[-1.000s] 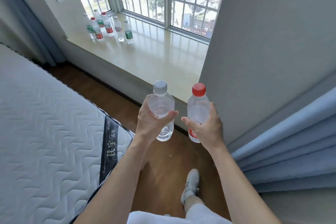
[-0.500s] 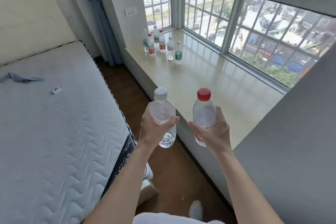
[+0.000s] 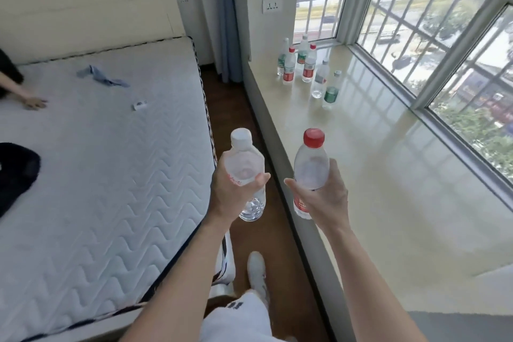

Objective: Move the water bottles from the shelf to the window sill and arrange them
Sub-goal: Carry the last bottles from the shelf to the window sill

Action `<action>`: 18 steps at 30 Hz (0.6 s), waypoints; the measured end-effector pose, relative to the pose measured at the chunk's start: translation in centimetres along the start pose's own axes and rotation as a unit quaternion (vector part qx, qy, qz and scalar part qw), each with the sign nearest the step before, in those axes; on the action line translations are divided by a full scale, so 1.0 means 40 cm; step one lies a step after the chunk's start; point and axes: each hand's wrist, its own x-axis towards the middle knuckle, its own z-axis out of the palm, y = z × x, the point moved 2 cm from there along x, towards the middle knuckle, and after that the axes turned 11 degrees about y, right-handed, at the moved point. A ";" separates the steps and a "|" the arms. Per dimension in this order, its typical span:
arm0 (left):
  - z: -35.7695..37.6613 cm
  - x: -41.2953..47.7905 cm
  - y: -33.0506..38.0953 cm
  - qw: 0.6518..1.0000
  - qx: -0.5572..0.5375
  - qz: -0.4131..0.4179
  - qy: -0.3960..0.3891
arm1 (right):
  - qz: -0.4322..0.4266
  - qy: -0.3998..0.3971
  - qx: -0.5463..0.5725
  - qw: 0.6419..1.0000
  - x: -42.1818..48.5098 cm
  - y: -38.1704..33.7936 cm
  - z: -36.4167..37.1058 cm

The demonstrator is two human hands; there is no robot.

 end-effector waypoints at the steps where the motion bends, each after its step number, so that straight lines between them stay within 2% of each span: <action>1: 0.007 0.020 -0.007 1.000 0.000 -0.004 0.006 | -0.002 -0.008 -0.001 1.000 0.021 -0.001 0.018; 8: 0.049 0.241 -0.055 0.999 -0.024 -0.027 0.039 | -0.016 -0.044 -0.012 0.999 0.222 -0.018 0.182; 18: 0.126 0.720 -0.081 0.999 -0.036 -0.027 0.031 | -0.015 -0.053 0.003 0.998 0.607 -0.118 0.512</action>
